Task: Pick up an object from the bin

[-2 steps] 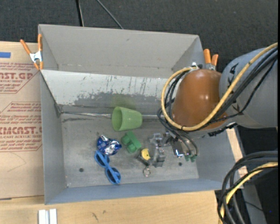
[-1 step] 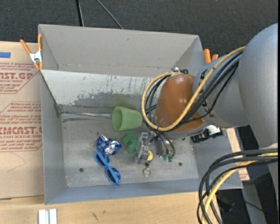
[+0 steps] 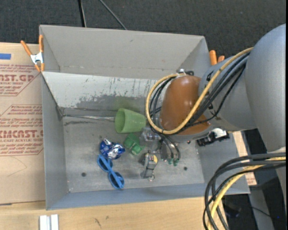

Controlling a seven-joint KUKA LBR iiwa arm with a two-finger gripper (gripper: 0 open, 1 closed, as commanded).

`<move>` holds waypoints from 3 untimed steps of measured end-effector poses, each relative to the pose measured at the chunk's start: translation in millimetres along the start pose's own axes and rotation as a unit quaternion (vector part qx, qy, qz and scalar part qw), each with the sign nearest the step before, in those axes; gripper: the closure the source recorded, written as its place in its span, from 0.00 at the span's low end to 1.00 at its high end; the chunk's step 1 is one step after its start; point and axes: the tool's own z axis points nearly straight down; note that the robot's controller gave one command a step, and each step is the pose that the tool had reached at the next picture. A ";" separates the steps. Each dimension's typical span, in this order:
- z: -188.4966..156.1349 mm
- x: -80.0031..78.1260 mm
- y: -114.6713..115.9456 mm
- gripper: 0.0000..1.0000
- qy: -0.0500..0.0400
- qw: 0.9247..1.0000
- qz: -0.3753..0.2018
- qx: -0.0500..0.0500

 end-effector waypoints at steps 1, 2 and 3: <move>27.2 -34.4 -3.5 0.00 0.006 1.000 0.006 0.001; 26.2 -37.3 -2.7 1.00 -0.002 1.000 0.005 0.000; 28.3 -33.0 -3.3 0.00 0.006 1.000 0.005 0.002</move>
Offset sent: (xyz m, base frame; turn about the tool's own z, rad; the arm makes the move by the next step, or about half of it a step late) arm 0.0353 -0.0058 -0.0284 0.0106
